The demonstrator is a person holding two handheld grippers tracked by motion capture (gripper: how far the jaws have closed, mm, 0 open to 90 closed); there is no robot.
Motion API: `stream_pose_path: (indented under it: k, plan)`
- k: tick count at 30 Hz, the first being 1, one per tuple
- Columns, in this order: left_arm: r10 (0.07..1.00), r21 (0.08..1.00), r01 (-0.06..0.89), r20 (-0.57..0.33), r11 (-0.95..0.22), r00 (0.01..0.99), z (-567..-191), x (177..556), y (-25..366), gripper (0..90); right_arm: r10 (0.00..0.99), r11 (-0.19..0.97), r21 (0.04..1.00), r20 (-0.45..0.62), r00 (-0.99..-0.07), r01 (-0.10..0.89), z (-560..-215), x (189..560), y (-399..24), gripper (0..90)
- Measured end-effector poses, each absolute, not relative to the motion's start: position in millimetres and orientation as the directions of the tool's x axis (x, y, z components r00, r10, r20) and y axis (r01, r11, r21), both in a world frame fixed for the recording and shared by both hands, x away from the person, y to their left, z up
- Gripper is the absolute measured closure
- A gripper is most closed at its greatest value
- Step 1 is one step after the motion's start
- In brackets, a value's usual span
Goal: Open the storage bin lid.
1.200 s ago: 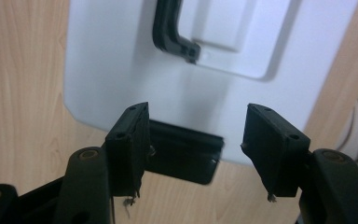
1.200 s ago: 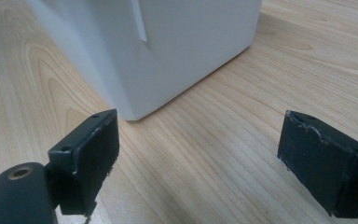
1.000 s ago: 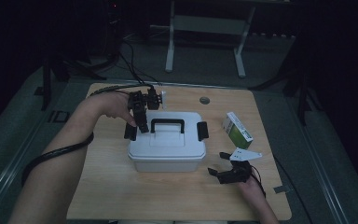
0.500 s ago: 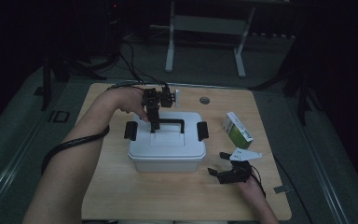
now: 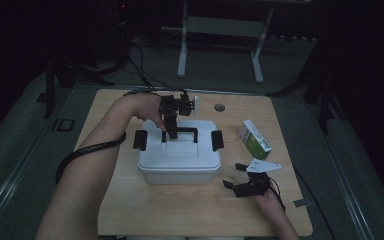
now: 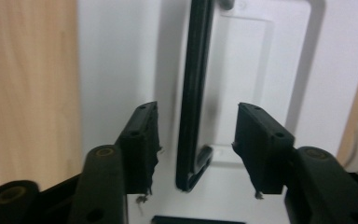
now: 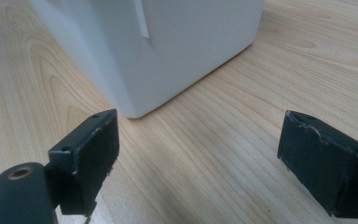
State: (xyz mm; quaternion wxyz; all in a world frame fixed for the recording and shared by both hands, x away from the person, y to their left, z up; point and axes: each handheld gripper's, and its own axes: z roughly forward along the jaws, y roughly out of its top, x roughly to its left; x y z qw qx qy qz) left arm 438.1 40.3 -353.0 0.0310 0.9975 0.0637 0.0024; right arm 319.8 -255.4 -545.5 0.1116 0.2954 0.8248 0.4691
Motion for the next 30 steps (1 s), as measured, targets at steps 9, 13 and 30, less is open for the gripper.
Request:
stream_pose_path:
  k: [9,13,30]
  plan:
    - [0.119,0.066,0.121,-0.031,-0.99,0.992,-361,440,36,68.0,0.588,0.391,0.839,0.088,-0.804,0.378,-545,320,-255,12.3]
    - [0.102,0.074,0.103,-0.024,-0.992,0.995,-362,440,35,73.8,0.588,0.389,0.84,0.09,-0.804,0.379,-545,320,-255,12.3]
    - [0.09,0.028,0.091,-0.036,-0.995,0.995,-368,434,27,83.5,0.588,0.39,0.839,0.091,-0.804,0.38,-546,320,-255,12.3]
